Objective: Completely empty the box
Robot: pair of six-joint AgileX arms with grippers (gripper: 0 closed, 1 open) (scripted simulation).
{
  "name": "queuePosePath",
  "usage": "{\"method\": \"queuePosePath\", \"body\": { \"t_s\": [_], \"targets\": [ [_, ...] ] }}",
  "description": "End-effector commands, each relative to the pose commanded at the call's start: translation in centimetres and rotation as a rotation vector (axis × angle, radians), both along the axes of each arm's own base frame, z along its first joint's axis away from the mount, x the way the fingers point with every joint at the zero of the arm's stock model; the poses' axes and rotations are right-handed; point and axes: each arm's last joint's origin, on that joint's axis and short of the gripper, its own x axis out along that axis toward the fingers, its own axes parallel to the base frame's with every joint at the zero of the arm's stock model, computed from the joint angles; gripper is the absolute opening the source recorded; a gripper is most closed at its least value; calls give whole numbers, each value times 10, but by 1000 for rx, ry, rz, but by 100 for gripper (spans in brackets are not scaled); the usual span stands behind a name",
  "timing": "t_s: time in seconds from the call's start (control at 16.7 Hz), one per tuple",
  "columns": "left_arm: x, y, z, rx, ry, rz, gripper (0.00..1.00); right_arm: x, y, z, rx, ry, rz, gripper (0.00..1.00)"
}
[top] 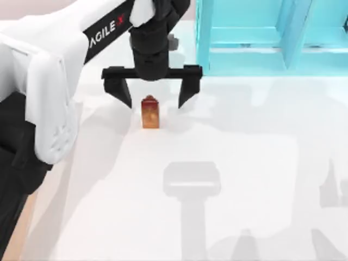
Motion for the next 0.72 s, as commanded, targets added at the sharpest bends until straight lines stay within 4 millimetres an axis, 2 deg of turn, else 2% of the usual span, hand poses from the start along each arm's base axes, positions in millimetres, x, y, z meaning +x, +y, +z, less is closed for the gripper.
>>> {"method": "queuePosePath", "body": {
  "t_s": [0.36, 0.72],
  "targets": [
    [-1, 5, 40, 10, 1, 15, 100, 0, 0, 0, 0, 0, 0, 100],
    [-3, 7, 49, 14, -2, 18, 100, 0, 0, 0, 0, 0, 0, 100]
  ]
}}
